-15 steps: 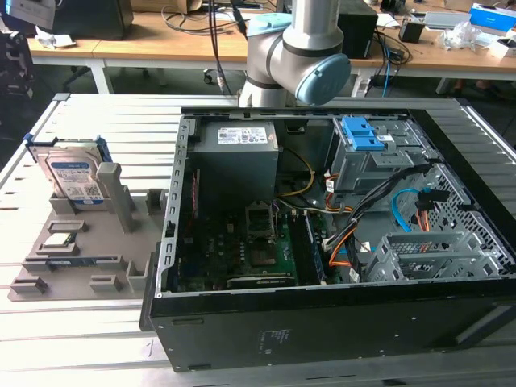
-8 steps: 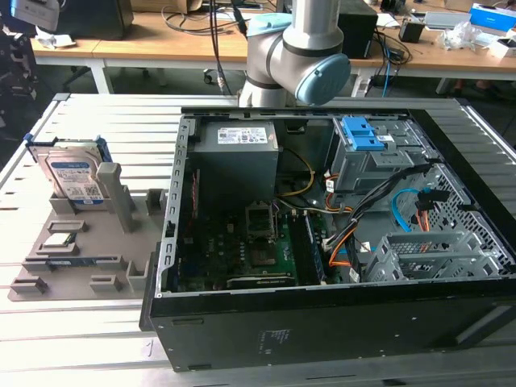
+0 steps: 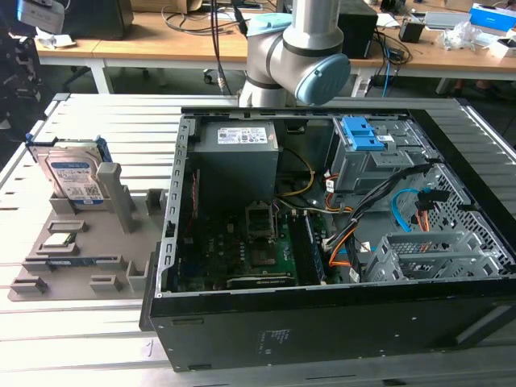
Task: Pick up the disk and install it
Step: 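Pick up the disk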
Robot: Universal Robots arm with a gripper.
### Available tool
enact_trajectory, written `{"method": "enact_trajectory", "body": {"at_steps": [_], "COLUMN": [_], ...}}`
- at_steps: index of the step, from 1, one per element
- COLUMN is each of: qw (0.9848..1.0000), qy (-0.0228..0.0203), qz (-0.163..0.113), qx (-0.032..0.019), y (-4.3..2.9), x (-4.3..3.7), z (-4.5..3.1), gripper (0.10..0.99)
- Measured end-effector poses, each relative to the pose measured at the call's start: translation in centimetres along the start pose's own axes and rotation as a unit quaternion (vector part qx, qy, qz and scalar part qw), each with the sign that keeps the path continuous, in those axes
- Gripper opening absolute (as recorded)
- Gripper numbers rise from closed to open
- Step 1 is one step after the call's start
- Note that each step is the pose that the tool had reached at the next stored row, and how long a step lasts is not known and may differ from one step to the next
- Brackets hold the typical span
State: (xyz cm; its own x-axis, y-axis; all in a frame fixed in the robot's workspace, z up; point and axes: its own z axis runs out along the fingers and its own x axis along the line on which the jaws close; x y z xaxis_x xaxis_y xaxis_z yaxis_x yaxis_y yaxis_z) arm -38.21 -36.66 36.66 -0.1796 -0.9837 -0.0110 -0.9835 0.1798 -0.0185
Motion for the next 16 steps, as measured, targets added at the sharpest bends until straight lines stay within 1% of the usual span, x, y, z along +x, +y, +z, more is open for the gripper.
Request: {"method": "enact_trajectory", "body": {"at_steps": [9,12,14,15,16], "qw": [1.0,1.0,1.0,1.0,1.0], "qy": [0.0007,0.0016,0.0032,0.0058,0.008], "qz": [0.0,0.0,0.0,-0.001,-0.002], "qx": [0.0001,0.0003,0.0005,0.001,0.0015], "y": [-0.2,-0.19,-0.19,-0.31,-0.27], "x": [-0.28,-0.27,-0.42,-1.36,-2.2], "z": [0.81,1.35,1.96,2.34,2.74], "gripper": [0.541,0.541,0.541,0.541,0.541]}}
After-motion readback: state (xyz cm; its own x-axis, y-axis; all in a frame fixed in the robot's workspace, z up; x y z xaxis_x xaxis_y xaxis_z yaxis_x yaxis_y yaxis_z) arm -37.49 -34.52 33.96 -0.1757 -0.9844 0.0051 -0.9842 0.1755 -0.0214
